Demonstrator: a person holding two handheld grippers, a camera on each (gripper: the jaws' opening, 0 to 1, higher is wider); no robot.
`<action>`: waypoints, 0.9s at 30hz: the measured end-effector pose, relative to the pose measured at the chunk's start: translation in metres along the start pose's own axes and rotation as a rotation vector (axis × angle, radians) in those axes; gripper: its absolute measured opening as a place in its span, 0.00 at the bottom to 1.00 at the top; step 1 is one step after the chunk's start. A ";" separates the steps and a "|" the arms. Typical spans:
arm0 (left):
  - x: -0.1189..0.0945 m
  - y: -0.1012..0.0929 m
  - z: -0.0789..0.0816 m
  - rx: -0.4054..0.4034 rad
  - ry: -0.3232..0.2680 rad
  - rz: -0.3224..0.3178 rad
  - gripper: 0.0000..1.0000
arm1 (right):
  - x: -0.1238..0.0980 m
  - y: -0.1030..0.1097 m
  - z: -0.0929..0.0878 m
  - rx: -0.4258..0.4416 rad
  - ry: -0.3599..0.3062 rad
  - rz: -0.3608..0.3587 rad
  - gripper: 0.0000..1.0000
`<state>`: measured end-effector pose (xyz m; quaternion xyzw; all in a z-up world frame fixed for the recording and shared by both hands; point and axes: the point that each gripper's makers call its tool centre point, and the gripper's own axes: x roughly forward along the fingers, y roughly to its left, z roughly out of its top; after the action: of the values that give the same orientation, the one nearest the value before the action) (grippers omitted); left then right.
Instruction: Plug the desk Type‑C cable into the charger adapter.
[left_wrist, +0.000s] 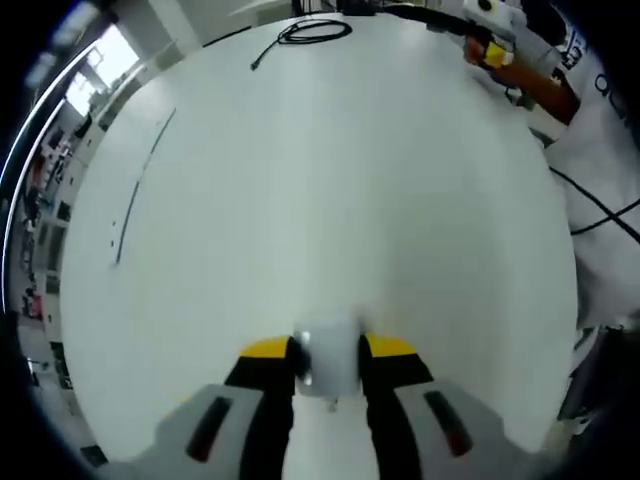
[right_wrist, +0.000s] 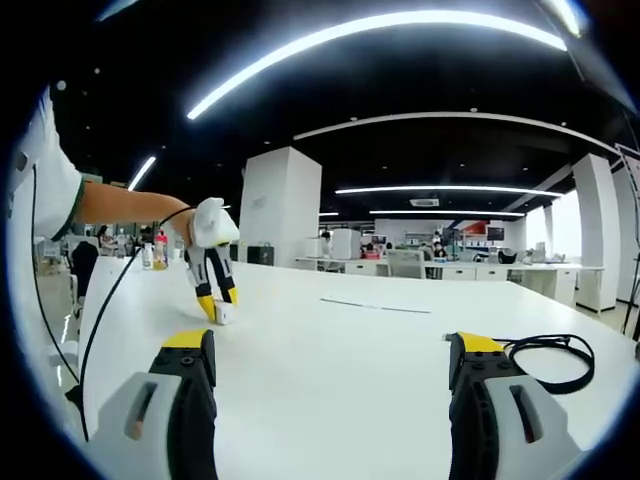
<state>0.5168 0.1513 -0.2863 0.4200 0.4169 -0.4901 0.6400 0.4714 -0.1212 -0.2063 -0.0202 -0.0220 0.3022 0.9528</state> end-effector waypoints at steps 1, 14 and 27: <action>0.000 -0.002 0.000 0.000 -0.001 -0.001 0.24 | 0.000 0.000 0.000 0.001 0.000 0.001 0.99; -0.006 -0.023 -0.007 -0.007 0.008 -0.003 0.24 | 0.004 0.006 -0.004 -0.004 0.007 0.014 0.99; -0.009 -0.071 0.002 -0.002 0.011 -0.029 0.24 | 0.004 0.013 -0.002 -0.011 0.011 0.022 0.99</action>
<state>0.4456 0.1402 -0.2865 0.4160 0.4272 -0.4965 0.6308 0.4676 -0.1085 -0.2091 -0.0276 -0.0183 0.3123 0.9494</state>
